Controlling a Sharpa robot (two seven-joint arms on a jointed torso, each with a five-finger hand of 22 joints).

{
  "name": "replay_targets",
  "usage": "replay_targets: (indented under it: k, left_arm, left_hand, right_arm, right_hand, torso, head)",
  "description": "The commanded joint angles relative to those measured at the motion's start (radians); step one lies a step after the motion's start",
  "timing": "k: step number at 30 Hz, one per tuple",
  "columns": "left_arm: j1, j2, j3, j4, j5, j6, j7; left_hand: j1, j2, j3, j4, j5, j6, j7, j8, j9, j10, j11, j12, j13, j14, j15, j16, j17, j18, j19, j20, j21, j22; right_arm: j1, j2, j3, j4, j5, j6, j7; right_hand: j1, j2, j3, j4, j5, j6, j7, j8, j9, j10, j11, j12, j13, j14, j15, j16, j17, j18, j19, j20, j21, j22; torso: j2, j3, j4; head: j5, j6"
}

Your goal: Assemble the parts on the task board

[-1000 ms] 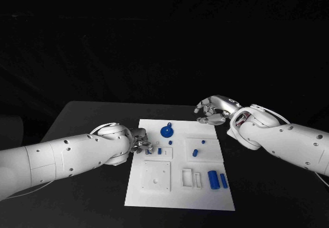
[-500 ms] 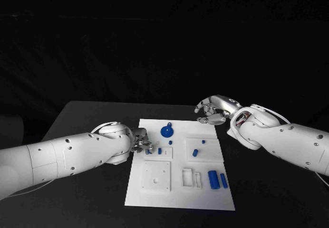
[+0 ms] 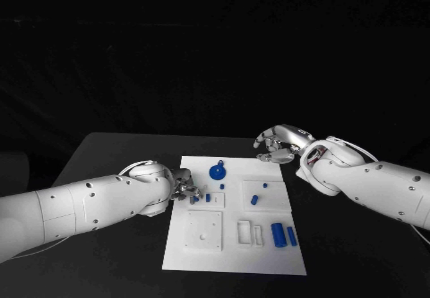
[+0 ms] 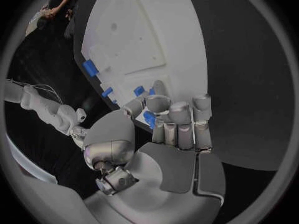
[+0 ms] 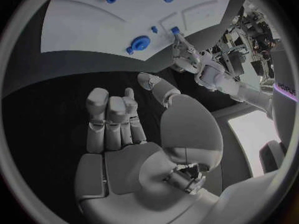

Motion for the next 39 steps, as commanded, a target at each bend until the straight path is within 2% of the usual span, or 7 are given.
replay_targets:
  k: [1,14,17,22,26,30,39]
  left_arm:
    - [-0.007,0.006,-0.004,0.002,0.003,0.025,0.000]
    - [-0.007,0.005,-0.004,0.002,0.003,0.023,0.004]
    - [-0.007,0.004,-0.004,0.001,0.001,0.021,0.002]
    - [-0.007,0.004,-0.004,-0.001,-0.012,0.019,0.000]
    - [-0.007,0.003,-0.003,-0.004,-0.021,0.024,-0.003]
    - [-0.007,0.000,-0.003,-0.004,-0.025,0.024,-0.005]
    - [-0.007,-0.002,-0.003,-0.005,-0.029,0.027,-0.009]
  left_hand:
    - [-0.002,-0.016,0.000,0.008,-0.006,0.021,-0.005,0.001,0.001,-0.013,-0.010,0.006,-0.001,-0.002,-0.014,0.002,-0.001,0.021,0.006,-0.148,0.001,0.001]
    - [0.004,-0.030,-0.002,0.015,-0.006,0.019,-0.005,0.003,0.002,-0.014,-0.010,0.006,-0.003,-0.003,-0.015,0.002,-0.002,0.022,0.006,-0.148,0.001,0.002]
    - [0.031,0.001,0.011,0.010,-0.002,0.018,-0.005,0.004,0.002,-0.014,-0.010,0.007,-0.005,-0.004,-0.016,0.002,-0.003,0.024,0.006,-0.149,0.001,0.003]
    - [0.051,0.026,0.016,0.003,0.006,0.016,-0.004,0.005,0.002,-0.015,-0.009,0.008,-0.007,-0.005,-0.015,0.002,-0.004,0.023,0.003,-0.147,0.001,0.005]
    - [0.060,0.044,0.017,-0.005,0.050,0.016,-0.004,0.007,0.002,-0.015,-0.009,0.009,-0.009,-0.004,-0.014,0.004,-0.004,0.022,0.002,-0.145,0.002,0.007]
    - [0.063,0.052,0.016,-0.013,0.070,0.016,-0.005,0.009,0.002,-0.015,-0.010,0.011,-0.010,-0.004,-0.013,0.006,-0.004,0.021,0.002,-0.145,0.002,0.009]
    - [0.066,0.055,0.016,-0.017,0.076,0.016,-0.005,0.010,0.002,-0.016,-0.010,0.012,-0.011,-0.003,-0.013,0.007,-0.004,0.021,0.002,-0.145,0.003,0.009]
  right_arm:
    - [0.000,0.000,0.000,0.001,-0.008,0.011,0.002]
    - [0.000,0.000,0.000,0.000,-0.008,0.011,0.003]
    - [0.000,0.000,0.000,-0.001,-0.008,0.011,0.003]
    - [0.000,0.000,0.000,0.000,-0.008,0.010,0.003]
    - [0.000,0.000,0.000,0.000,-0.008,0.011,0.003]
    - [0.000,0.001,0.000,-0.001,-0.008,0.011,0.003]
    - [0.000,0.002,0.000,-0.001,-0.008,0.011,0.004]
  right_hand:
    - [0.007,-0.004,-0.001,0.002,0.007,0.000,0.007,0.002,0.001,-0.004,-0.003,0.004,-0.001,0.004,-0.004,-0.006,0.001,0.062,0.000,-0.009,-0.006,0.015]
    - [0.006,-0.004,-0.001,0.002,0.008,0.000,0.007,0.002,0.001,-0.004,-0.003,0.004,-0.001,0.004,-0.004,-0.006,0.001,0.062,0.000,-0.008,-0.006,0.015]
    - [0.006,-0.004,-0.001,0.002,0.008,0.000,0.007,0.002,0.001,-0.003,-0.003,0.004,-0.001,0.004,-0.004,-0.006,0.001,0.062,0.000,-0.008,-0.006,0.015]
    - [0.006,-0.004,-0.002,0.003,0.009,0.000,0.007,0.002,0.001,-0.003,-0.003,0.004,-0.001,0.004,-0.004,-0.006,0.001,0.062,0.000,-0.008,-0.006,0.015]
    - [0.006,-0.004,-0.002,0.003,0.009,0.000,0.007,0.002,0.001,-0.003,-0.003,0.004,-0.001,0.004,-0.004,-0.006,0.001,0.062,0.000,-0.008,-0.006,0.015]
    - [0.006,-0.004,-0.002,0.003,0.009,0.000,0.007,0.002,0.002,-0.003,-0.003,0.004,-0.001,0.004,-0.004,-0.006,0.001,0.062,0.000,-0.008,-0.005,0.015]
    - [0.005,-0.004,-0.002,0.003,0.009,0.000,0.007,0.002,0.002,-0.003,-0.003,0.004,-0.001,0.005,-0.004,-0.006,0.001,0.062,0.000,-0.008,-0.005,0.015]
  torso:
    - [0.000,0.0000,0.0006]
    - [0.000,-0.0005,0.0004]
    - [0.000,-0.0006,0.0008]
    - [-0.001,-0.0004,0.0008]
    - [0.000,-0.0004,0.0010]
    - [-0.001,-0.0006,0.0010]
    - [0.000,-0.0007,0.0014]
  head:
    - [-0.001,0.000]
    - [-0.002,-0.001]
    - [-0.002,-0.002]
    - [-0.003,0.000]
    - [-0.003,0.000]
    - [-0.003,0.000]
    - [-0.003,-0.002]
